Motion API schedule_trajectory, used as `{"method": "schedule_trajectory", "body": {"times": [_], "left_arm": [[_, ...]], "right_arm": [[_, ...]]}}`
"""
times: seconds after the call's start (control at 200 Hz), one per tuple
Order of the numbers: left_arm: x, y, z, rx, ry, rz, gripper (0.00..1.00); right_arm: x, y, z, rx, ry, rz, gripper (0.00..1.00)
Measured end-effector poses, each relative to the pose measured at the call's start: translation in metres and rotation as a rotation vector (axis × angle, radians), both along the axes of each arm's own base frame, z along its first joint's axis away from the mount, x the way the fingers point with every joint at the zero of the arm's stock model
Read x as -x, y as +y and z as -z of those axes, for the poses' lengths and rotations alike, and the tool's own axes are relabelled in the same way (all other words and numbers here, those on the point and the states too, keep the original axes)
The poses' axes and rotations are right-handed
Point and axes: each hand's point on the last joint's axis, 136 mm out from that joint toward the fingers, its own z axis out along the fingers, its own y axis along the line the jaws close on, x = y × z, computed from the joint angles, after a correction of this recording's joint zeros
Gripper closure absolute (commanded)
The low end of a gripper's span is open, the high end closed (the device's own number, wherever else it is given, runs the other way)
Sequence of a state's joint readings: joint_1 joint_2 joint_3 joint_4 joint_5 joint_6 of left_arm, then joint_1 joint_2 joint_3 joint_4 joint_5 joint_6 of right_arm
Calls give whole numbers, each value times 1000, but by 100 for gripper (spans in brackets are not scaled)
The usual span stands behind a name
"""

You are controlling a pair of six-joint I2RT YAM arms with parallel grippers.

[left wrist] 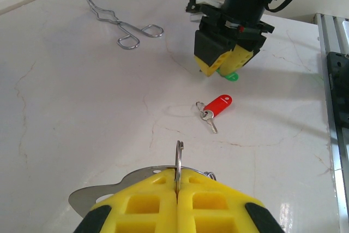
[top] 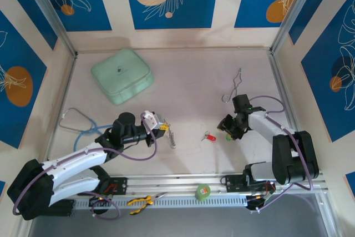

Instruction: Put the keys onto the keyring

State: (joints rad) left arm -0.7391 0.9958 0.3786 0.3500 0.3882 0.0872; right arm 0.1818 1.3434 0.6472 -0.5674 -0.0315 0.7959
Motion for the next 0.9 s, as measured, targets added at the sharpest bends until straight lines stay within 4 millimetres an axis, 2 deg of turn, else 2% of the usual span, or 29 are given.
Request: {"method": "schedule_trajectory", "body": {"times": [0.095, 0.165, 0.26, 0.35, 0.505, 0.615, 0.745, 0.9], "left_arm": [[1, 0, 0, 0, 0, 2, 100], [1, -1, 0, 0, 0, 3, 100], [1, -1, 0, 0, 0, 3, 100], [1, -1, 0, 0, 0, 3, 100], [1, -1, 0, 0, -1, 4, 100], [1, -1, 0, 0, -1, 4, 100], [1, -1, 0, 0, 0, 4, 100], [1, -1, 0, -1, 0, 4, 100]], "right_arm": [[-2, 21, -10, -39, -24, -75, 56], [-7, 26, -16, -37, -43, -96, 57], [-12, 11, -17, 27, -52, -61, 60], [-11, -17, -16, 115, -39, 13, 63], [-11, -48, -12, 191, -28, 97, 62], [-11, -52, -7, 199, -10, 87, 60], [-8, -47, 8, 181, 42, 42, 61], [-10, -40, 8, 173, 43, 0, 77]]}}
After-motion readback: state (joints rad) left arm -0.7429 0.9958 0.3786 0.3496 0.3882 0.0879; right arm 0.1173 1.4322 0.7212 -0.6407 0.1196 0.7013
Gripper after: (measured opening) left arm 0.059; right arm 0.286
